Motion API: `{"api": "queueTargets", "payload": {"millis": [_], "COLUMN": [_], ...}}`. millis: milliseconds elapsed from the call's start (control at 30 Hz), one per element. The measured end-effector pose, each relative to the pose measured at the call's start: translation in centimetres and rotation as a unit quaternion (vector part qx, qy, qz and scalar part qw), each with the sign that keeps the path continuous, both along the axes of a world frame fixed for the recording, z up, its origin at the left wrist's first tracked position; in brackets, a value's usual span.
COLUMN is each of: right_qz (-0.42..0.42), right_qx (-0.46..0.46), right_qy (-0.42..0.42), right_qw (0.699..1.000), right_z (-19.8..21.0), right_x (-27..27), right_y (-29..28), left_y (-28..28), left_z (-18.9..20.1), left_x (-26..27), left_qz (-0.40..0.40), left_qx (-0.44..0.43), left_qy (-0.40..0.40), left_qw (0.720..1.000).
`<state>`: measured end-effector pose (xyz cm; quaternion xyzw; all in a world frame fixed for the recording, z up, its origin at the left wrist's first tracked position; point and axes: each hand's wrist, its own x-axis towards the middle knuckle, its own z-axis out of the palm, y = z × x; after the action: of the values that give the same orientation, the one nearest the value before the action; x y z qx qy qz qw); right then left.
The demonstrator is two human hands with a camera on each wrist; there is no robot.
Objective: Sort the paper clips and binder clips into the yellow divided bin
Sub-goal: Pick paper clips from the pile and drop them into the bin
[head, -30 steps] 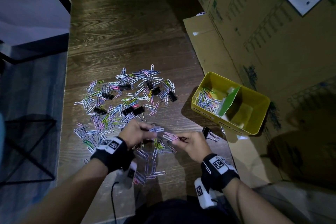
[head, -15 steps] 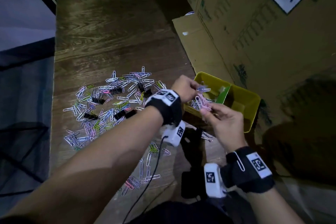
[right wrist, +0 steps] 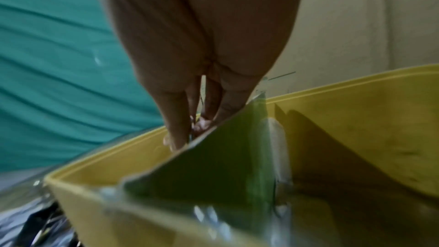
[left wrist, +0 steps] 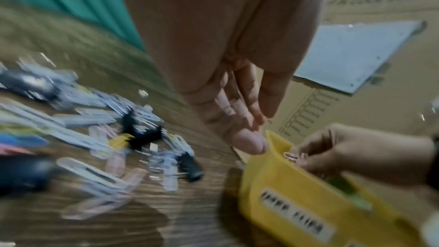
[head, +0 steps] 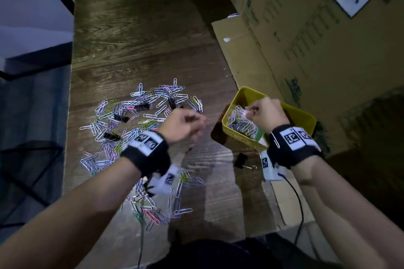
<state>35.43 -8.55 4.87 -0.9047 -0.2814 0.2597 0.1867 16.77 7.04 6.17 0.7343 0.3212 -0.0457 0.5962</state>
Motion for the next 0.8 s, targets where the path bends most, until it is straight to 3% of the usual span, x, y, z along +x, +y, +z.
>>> {"api": "queueTargets", "payload": {"millis": [67,200,333,500,600,667,800], "right_qz": [0.034,0.068,0.049,0.093,0.165,0.233,0.353], "right_qx": [-0.025,-0.039,0.023,0.189,0.244,0.199,-0.052], "right_qy": [0.000,-0.032,-0.075,-0.153,-0.141,-0.096,0.033], "right_qw": [0.999,0.996,0.996,0.965,0.945,0.947,0.934], "right_z": [-0.3,-0.6,-0.2,1.0,1.0,0.1,-2.6], "right_x": [-0.2,-1.0,-2.3,-5.9,-9.3,-11.7,-16.3], "right_y": [0.7,1.0,0.4,0.6,0.8,0.7,0.3], "left_y": [1.0,0.9,-0.1,0.0,0.8,1.1,1.0], "left_z": [-0.1,-1.6,-3.7,-5.0,-5.1,-5.0,-4.4], "left_x": [-4.1,-10.9,-13.6,-13.3,-12.1,-11.4,-12.4], "left_qz": [-0.096,-0.230,-0.243,-0.218,-0.195,-0.176,-0.125], "left_qx": [0.127,0.130,0.197,0.226,0.252,0.263,0.284], "left_qy": [0.101,0.280,0.358,0.295,0.246,0.198,0.142], "left_qw": [0.982,0.923,0.880,0.903,0.915,0.928,0.940]}}
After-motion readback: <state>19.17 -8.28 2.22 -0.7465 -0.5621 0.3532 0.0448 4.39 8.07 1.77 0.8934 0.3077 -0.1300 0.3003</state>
